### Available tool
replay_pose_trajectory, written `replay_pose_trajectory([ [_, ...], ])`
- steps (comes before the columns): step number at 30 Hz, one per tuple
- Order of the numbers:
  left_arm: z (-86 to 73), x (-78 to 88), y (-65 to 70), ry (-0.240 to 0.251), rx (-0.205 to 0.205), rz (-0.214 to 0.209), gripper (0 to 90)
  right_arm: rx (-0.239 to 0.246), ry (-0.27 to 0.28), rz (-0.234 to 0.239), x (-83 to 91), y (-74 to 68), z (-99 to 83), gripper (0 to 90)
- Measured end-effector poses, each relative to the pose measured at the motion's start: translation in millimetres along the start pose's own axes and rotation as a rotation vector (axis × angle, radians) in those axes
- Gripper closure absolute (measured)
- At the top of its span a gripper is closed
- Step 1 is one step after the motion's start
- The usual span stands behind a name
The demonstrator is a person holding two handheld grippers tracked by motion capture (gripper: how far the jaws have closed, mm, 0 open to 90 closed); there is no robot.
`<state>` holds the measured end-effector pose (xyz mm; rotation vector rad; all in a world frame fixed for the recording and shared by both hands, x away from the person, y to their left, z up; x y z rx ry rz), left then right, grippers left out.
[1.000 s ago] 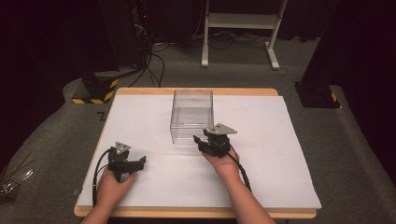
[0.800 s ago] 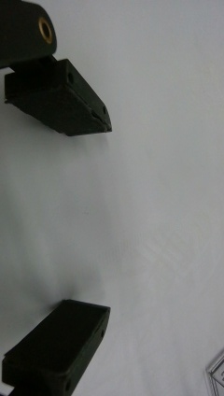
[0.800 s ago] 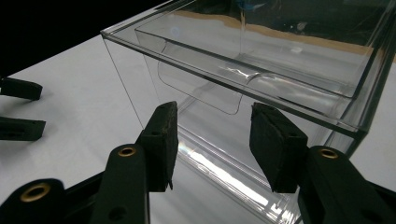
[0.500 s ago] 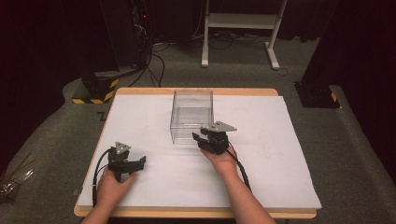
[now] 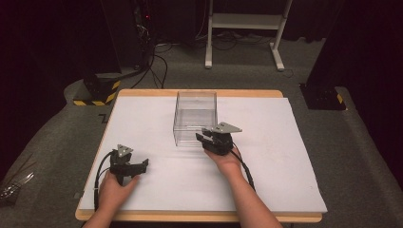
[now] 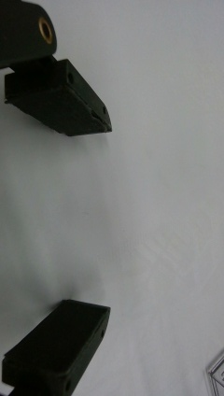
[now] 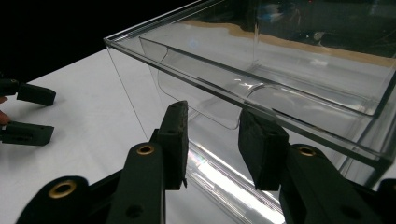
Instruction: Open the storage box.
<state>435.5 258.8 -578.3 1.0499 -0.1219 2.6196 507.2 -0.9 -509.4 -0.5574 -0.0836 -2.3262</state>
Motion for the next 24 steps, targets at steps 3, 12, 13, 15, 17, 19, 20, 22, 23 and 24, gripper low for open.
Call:
replay_pose_trajectory([
  [3, 0.0, 0.0, 0.0, 0.0, 0.0, 0.0, 11.0, 0.004, 0.001, 0.006, -0.4, 0.0, -0.3, 69.8],
  [12, -0.1, 0.0, 0.0, 0.0, 0.0, 0.0, 11.0, 0.039, -0.001, 0.034, 5.5, 0.9, -2.6, 77.6],
  [13, -0.1, 0.1, 0.0, 0.0, 0.0, 0.0, 11.0, 0.042, -0.003, 0.035, 6.5, 0.5, -3.2, 78.0],
  [15, -0.1, 0.0, 0.0, 0.0, 0.0, 0.0, 11.0, 0.045, -0.002, 0.04, 8.9, -0.4, -4.3, 78.6],
  [17, 0.0, 0.0, 0.0, 0.0, 0.0, 0.0, 11.0, 0.049, 0.001, 0.042, 10.5, -1.2, -5.1, 79.1],
  [19, 0.0, 0.0, 0.0, 0.0, 0.0, 0.0, 11.0, 0.053, 0.001, 0.041, 12.5, -2.0, -6.2, 79.5],
  [20, -0.1, 0.0, 0.0, 0.0, 0.0, 0.0, 11.0, 0.049, 0.003, 0.042, 14.4, -3.6, -7.4, 79.9],
  [22, 0.0, 0.0, 0.0, 0.0, 0.0, 0.0, 11.0, 0.052, 0.006, 0.044, 15.2, -3.9, -7.7, 80.1],
  [23, 0.0, 0.0, 0.0, 0.0, 0.0, 0.0, 11.0, 0.049, 0.006, 0.045, 16.2, -4.5, -8.2, 80.4],
  [24, -0.1, 0.0, 0.0, 0.0, 0.0, 0.0, 11.0, 0.049, 0.007, 0.047, 17.1, -5.0, -8.7, 80.6],
])
Point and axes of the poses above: each handheld gripper's, and its own axes: x roughly backward along the jaws, z roughly out of its top, y roughly to its right, the point moved 10 cm from there along -x, roughly forward along the jaws, and after that the axes turned 4 degrees about -z, right-handed, at the moved point
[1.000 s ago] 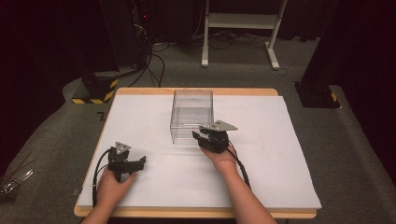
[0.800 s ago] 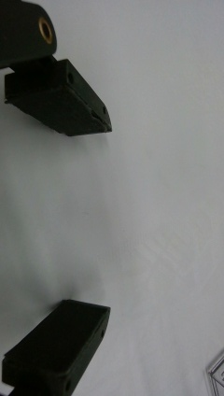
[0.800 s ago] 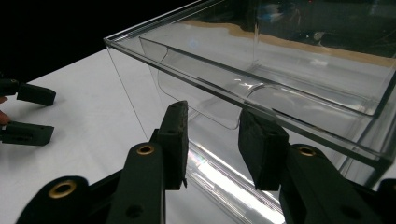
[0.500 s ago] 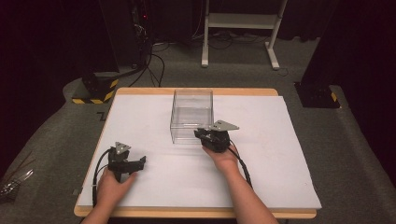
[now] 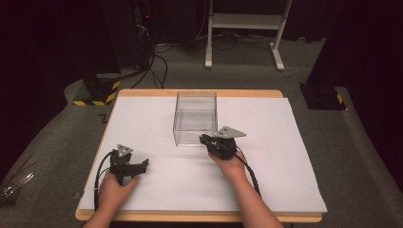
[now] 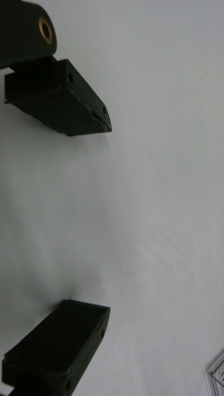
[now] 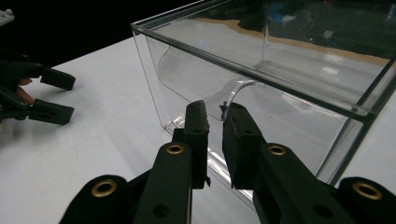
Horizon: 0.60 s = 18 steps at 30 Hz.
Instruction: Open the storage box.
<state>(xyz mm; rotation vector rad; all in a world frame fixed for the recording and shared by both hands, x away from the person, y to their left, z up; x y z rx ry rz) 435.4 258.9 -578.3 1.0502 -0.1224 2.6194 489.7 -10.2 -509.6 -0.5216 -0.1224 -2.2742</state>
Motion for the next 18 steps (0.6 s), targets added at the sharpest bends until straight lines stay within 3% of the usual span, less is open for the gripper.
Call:
replay_pose_trajectory([
  [6, 0.1, -0.1, 0.0, 0.002, 0.0, 0.0, 11.0, -0.007, 0.005, 0.014, 4.5, -3.0, -2.6, 81.2],
  [13, 0.1, -0.1, 0.0, 0.002, 0.001, 0.0, 11.0, -0.01, 0.011, 0.035, -0.9, -5.3, 1.6, 73.0],
  [18, 0.1, -0.1, 0.0, 0.002, 0.0, 0.0, 11.0, -0.013, 0.005, 0.054, -4.8, -6.3, 2.3, 73.2],
])
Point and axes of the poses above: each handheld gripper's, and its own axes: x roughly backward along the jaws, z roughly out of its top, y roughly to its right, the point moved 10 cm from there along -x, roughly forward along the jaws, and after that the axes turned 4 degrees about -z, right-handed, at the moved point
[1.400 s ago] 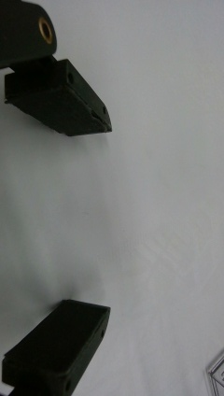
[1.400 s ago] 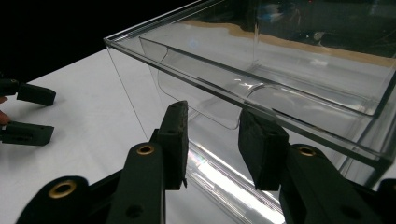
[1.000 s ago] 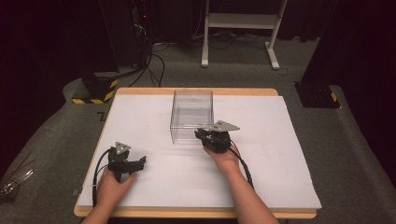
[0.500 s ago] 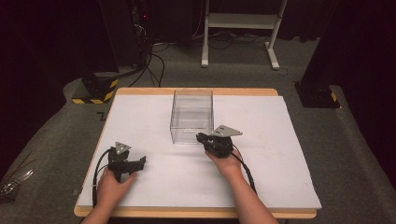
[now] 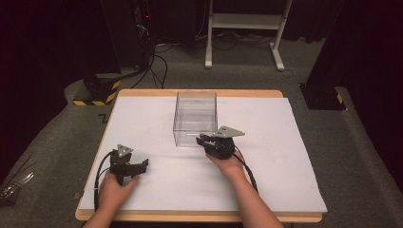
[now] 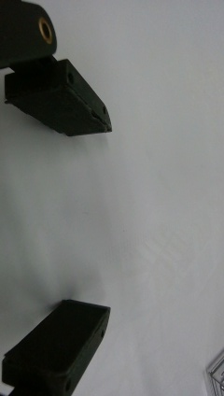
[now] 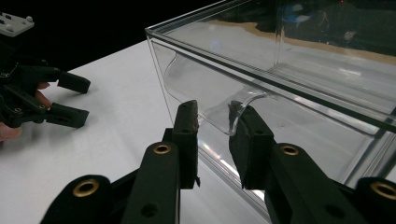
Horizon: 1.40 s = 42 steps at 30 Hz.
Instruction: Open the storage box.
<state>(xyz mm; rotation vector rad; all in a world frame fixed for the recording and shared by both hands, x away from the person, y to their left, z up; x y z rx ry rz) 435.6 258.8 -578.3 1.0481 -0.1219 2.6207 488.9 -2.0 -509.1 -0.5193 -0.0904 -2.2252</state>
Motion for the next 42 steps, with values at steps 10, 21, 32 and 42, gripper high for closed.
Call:
replay_pose_trajectory([
  [10, -0.1, 0.1, 0.0, -0.002, 0.0, 0.0, 11.0, 0.012, 0.001, 0.03, 7.5, -1.0, -3.5, 78.9],
  [21, -0.1, 0.1, 0.0, -0.002, 0.0, 0.0, 11.0, 0.031, 0.006, 0.042, 14.9, -10.9, -5.6, 80.9],
  [32, 0.0, 0.0, 0.0, 0.0, 0.0, 0.0, 11.0, 0.028, 0.009, 0.048, 24.9, -13.1, -12.9, 81.5],
  [42, -0.1, 0.1, 0.0, -0.002, 0.0, 0.0, 10.9, 0.041, 0.008, 0.06, 32.5, -19.9, -16.1, 82.1],
])
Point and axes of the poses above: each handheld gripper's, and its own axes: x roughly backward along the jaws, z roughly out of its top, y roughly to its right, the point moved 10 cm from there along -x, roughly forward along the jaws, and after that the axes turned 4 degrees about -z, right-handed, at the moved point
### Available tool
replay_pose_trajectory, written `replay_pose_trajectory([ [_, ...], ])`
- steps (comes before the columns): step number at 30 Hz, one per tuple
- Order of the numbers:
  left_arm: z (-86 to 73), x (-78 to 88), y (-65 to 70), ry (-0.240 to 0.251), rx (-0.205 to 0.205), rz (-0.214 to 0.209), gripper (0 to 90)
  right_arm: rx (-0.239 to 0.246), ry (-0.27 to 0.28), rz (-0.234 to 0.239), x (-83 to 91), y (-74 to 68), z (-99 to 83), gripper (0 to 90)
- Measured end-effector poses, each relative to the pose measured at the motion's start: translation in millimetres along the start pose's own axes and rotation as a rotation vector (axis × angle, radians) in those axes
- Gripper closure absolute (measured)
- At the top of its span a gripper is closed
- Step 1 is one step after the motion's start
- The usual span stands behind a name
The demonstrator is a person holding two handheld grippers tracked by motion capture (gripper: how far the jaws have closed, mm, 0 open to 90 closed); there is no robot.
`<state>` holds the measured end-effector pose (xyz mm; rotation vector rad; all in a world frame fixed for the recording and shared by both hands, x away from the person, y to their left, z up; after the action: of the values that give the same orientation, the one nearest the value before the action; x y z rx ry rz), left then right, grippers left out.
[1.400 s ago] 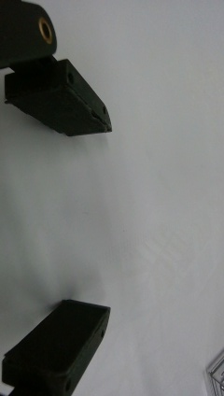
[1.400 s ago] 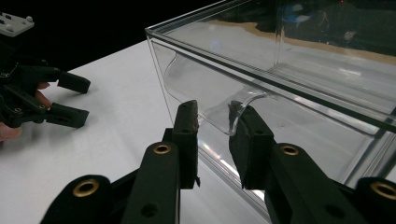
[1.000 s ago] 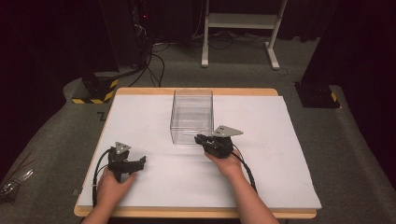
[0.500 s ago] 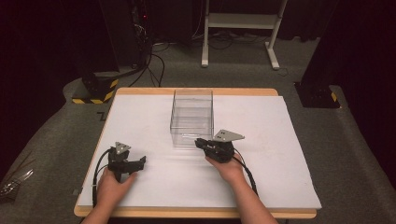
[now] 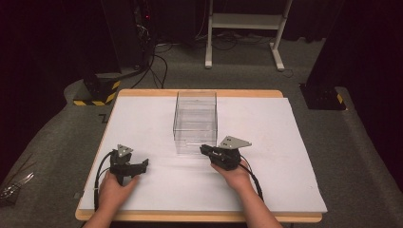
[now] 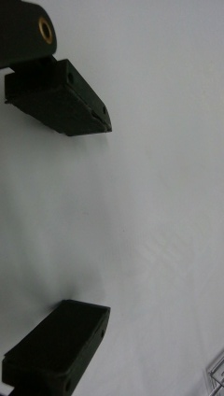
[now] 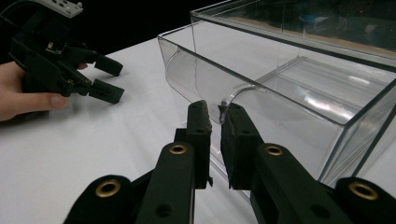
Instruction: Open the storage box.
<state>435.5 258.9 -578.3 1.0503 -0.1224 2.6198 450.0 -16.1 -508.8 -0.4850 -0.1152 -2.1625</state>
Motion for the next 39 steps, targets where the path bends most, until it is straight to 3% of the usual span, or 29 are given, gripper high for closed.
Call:
replay_pose_trajectory([
  [39, -0.1, 0.2, -0.1, -0.001, -0.003, 0.001, 11.0, 0.042, -0.014, 0.075, 43.3, -48.5, -21.6, 84.8],
])
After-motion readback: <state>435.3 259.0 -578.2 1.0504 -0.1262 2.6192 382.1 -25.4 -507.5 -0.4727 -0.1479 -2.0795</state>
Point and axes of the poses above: each handheld gripper's, and its own axes: x roughly backward along the jaws, z roughly out of its top, y roughly to its right, the point moved 10 cm from there along -x, roughly forward along the jaws, and after that the axes turned 4 degrees about -z, right-handed, at the moved point
